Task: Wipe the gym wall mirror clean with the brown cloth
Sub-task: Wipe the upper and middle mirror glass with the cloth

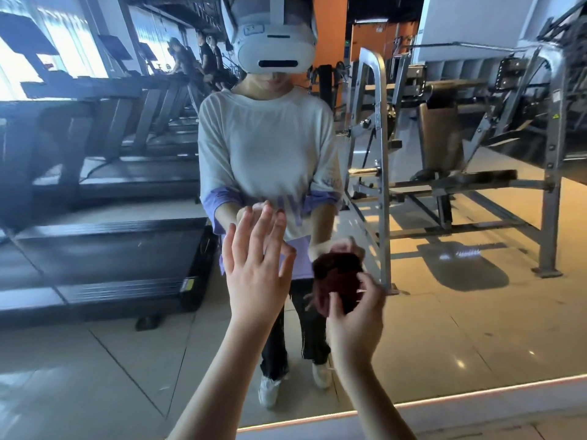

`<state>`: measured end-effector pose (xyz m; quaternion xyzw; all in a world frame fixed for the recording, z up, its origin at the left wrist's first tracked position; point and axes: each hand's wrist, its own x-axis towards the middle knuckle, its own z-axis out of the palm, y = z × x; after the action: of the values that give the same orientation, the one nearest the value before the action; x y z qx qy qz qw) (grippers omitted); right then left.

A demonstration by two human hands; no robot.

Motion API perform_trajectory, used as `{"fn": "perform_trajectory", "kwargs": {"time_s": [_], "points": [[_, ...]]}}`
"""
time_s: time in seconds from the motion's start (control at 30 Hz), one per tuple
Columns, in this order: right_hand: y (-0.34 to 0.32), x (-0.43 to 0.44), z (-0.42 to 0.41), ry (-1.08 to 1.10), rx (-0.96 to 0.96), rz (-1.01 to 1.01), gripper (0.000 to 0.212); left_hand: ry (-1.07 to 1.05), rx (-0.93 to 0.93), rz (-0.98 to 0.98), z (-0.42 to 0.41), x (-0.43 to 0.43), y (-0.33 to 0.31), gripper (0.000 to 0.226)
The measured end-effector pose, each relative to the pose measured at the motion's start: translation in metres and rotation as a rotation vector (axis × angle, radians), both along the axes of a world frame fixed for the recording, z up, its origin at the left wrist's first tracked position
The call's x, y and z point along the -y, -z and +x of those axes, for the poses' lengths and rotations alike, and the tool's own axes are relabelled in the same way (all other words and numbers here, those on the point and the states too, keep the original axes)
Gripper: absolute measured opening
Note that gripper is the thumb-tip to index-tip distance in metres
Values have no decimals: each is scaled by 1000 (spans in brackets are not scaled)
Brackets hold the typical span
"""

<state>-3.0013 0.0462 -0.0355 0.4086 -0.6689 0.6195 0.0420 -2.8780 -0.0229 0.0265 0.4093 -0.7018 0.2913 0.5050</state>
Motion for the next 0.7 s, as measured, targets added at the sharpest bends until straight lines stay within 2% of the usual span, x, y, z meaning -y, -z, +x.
{"fn": "perform_trajectory", "kwargs": {"time_s": [0.1,0.3,0.5,0.7], "points": [[10,2,16,-84,-115,51,53,9,7,-13,2,2,2,66],[23,-1,-12,106,144,105,51,30,-10,-35,0,4,2,48],[27,1,17,-39,-48,107,51,23,-14,-35,-1,3,3,49],[33,-2,-5,70,90,98,50,19,-31,-41,-2,2,2,57]]}}
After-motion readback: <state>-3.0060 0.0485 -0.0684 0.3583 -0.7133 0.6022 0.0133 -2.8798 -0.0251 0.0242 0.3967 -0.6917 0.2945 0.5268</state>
